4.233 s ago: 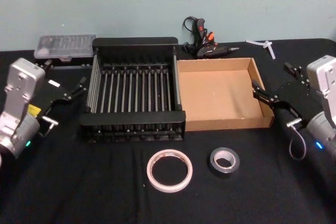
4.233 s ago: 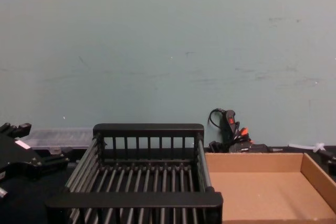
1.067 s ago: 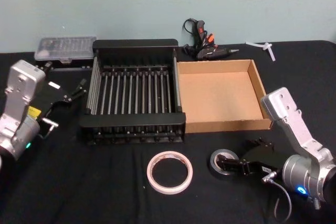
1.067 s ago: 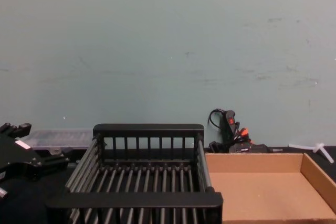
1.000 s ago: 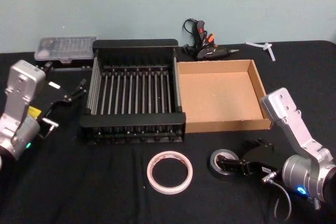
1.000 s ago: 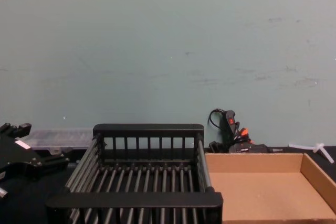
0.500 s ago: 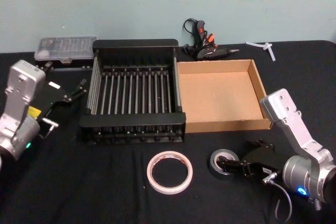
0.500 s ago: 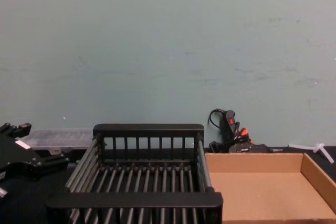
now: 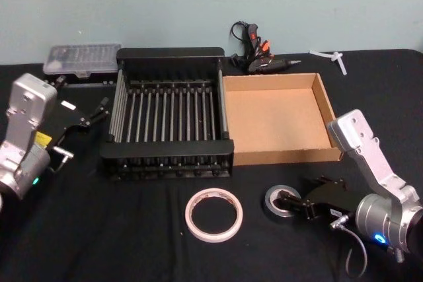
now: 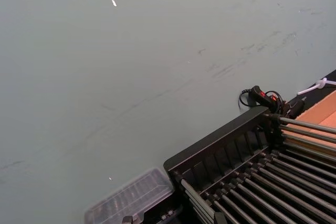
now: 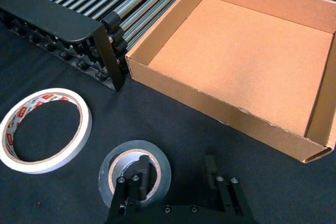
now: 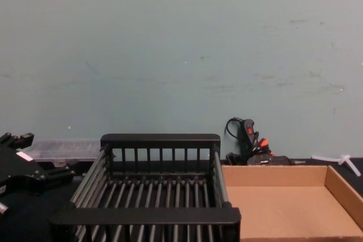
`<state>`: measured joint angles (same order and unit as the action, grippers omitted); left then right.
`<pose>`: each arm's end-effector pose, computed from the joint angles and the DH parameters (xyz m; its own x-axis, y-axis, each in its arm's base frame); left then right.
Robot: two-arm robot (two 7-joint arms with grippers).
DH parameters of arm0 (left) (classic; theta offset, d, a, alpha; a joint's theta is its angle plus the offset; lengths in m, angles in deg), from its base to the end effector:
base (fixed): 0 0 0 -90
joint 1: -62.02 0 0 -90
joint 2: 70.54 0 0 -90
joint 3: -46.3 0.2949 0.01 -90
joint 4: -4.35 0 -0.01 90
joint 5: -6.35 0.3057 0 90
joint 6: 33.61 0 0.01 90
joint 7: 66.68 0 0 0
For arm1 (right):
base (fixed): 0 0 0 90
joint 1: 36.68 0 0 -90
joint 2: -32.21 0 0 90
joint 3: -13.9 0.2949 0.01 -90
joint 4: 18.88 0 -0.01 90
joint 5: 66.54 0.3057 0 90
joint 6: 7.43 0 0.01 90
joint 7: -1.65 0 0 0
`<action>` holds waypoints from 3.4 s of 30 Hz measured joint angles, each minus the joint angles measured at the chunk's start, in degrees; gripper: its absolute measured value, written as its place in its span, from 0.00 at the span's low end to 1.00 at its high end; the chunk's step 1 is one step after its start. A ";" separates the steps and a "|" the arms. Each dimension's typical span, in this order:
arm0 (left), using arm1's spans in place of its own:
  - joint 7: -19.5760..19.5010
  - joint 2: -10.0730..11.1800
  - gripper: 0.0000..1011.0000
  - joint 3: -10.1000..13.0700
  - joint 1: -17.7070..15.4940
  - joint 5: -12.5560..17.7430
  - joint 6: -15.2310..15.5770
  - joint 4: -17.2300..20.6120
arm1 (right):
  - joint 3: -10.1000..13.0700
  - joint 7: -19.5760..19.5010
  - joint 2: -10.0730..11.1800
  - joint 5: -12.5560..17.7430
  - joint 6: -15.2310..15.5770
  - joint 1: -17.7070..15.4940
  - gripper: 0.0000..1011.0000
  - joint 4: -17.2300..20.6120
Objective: Pick up the white tape and place it into the black box , Pick up the silver tape and place it into the brown box.
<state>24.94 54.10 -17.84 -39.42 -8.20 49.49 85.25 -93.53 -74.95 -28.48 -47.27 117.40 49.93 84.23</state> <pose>0.3560 0.0863 -0.3056 0.2922 0.8803 0.3737 -0.9553 0.2873 0.0702 0.2883 -0.0319 -0.2734 0.5358 -0.8443 -0.0063 0.6853 0.4393 -0.5808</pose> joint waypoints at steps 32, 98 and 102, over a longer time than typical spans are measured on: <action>0.00 0.00 0.99 0.00 0.00 0.00 0.00 0.00 | 1.37 1.47 -0.62 -0.64 -1.98 -0.67 0.16 0.72; 0.00 0.00 0.99 0.00 0.00 0.00 0.00 0.00 | -1.00 4.30 -13.56 -18.84 -28.01 26.37 0.16 -35.75; 0.00 0.00 0.99 0.00 0.00 0.00 0.00 0.00 | -0.99 4.29 -13.52 -18.83 -28.01 26.37 0.16 -35.74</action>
<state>24.94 54.10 -17.84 -39.42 -8.20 49.49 85.25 -94.52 -70.66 -42.00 -66.10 89.38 76.30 48.49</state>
